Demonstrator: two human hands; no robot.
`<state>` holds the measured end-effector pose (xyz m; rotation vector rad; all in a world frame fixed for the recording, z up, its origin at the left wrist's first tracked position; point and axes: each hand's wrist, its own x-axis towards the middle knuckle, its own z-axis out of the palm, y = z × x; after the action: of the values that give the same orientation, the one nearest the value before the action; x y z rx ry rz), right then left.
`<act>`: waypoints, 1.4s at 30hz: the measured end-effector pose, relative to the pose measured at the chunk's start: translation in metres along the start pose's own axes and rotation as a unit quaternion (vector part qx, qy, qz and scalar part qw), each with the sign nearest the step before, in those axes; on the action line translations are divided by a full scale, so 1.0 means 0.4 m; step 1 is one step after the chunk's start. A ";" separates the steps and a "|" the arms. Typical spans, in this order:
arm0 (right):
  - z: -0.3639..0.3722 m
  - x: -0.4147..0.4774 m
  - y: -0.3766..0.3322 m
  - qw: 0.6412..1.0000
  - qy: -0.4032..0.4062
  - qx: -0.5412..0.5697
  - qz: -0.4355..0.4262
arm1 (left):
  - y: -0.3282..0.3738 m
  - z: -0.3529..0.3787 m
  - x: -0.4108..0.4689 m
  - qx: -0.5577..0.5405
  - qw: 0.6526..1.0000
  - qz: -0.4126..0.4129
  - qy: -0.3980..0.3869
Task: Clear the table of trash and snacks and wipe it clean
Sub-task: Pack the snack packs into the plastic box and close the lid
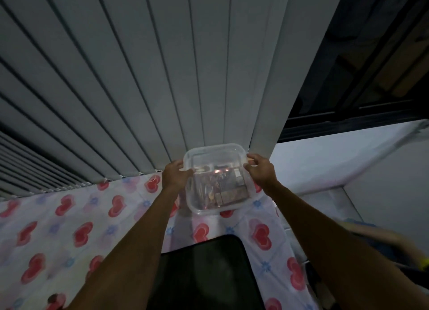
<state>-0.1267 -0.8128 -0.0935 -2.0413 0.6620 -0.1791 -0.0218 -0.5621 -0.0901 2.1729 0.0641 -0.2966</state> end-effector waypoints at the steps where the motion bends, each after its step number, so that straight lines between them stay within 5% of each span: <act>1: 0.003 0.005 0.001 1.000 0.001 -0.005 -0.006 | 0.001 0.002 0.003 0.012 1.000 -0.004 -0.007; 25: 0.041 0.047 0.016 0.997 -0.017 -0.064 -0.032 | 0.006 0.029 0.004 0.079 0.996 -0.004 -0.027; 34: 0.052 0.088 0.003 0.979 -0.112 -0.164 -0.044 | 0.011 0.025 0.019 0.109 0.990 0.054 -0.065; 42: 0.051 0.097 -0.002 0.980 -0.114 -0.152 -0.054 | 0.015 0.032 0.028 0.144 0.986 0.048 -0.072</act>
<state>-0.0857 -0.8173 -0.1090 -2.3493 0.4554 0.1008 -0.0126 -0.5768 -0.0951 2.4242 -0.1755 -0.4290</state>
